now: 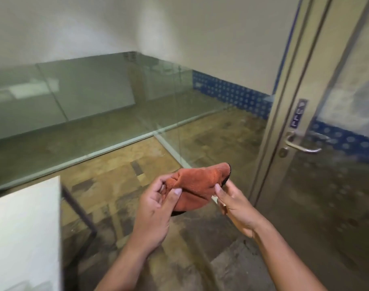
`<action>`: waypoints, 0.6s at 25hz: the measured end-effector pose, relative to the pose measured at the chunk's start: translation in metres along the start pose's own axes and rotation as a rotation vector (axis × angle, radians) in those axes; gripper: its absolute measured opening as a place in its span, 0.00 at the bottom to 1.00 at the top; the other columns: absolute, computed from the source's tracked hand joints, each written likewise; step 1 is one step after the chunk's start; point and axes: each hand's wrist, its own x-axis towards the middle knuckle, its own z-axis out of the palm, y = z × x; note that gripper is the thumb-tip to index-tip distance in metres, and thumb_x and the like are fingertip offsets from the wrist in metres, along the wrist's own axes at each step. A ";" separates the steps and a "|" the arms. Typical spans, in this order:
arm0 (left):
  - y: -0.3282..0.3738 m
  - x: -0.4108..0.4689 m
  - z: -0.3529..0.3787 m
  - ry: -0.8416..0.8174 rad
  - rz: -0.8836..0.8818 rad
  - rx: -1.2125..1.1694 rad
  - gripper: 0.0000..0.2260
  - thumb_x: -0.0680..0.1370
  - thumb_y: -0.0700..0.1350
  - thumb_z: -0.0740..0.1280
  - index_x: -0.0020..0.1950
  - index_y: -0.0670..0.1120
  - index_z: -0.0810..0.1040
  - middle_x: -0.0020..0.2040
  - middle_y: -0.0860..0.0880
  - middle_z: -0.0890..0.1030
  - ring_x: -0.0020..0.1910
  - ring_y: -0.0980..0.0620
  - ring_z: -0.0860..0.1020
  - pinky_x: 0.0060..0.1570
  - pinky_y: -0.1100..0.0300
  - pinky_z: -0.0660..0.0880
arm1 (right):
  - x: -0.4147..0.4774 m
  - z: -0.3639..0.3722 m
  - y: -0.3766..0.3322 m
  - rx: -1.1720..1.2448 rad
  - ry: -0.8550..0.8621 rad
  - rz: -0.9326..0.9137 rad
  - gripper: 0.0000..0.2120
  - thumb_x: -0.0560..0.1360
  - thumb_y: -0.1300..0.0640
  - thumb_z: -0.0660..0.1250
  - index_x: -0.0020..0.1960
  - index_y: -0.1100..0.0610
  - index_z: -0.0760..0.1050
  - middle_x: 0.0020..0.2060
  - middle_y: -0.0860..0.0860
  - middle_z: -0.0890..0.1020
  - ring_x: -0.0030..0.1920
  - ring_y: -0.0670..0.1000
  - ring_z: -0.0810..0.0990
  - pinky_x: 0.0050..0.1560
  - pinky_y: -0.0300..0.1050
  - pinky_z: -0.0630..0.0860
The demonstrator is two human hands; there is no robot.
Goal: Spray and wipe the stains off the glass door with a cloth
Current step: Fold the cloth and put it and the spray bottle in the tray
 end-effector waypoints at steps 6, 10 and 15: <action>0.019 -0.059 -0.109 0.262 -0.059 0.038 0.08 0.81 0.44 0.72 0.58 0.53 0.87 0.57 0.44 0.90 0.56 0.47 0.88 0.56 0.57 0.84 | 0.014 0.115 0.033 -0.067 -0.217 0.031 0.38 0.66 0.27 0.77 0.69 0.44 0.78 0.60 0.44 0.87 0.51 0.39 0.84 0.51 0.49 0.66; 0.032 -0.099 -0.196 0.484 -0.130 0.119 0.07 0.82 0.43 0.73 0.61 0.49 0.85 0.55 0.46 0.90 0.56 0.46 0.88 0.58 0.52 0.85 | 0.027 0.205 0.063 0.016 -0.272 0.082 0.18 0.79 0.53 0.73 0.68 0.55 0.80 0.60 0.57 0.87 0.49 0.46 0.87 0.46 0.40 0.77; 0.046 -0.158 -0.313 0.671 -0.234 0.180 0.07 0.87 0.42 0.67 0.60 0.49 0.84 0.53 0.51 0.89 0.53 0.52 0.88 0.45 0.57 0.86 | 0.022 0.327 0.109 0.012 -0.308 0.131 0.16 0.77 0.59 0.72 0.63 0.62 0.81 0.56 0.59 0.88 0.53 0.52 0.88 0.49 0.37 0.83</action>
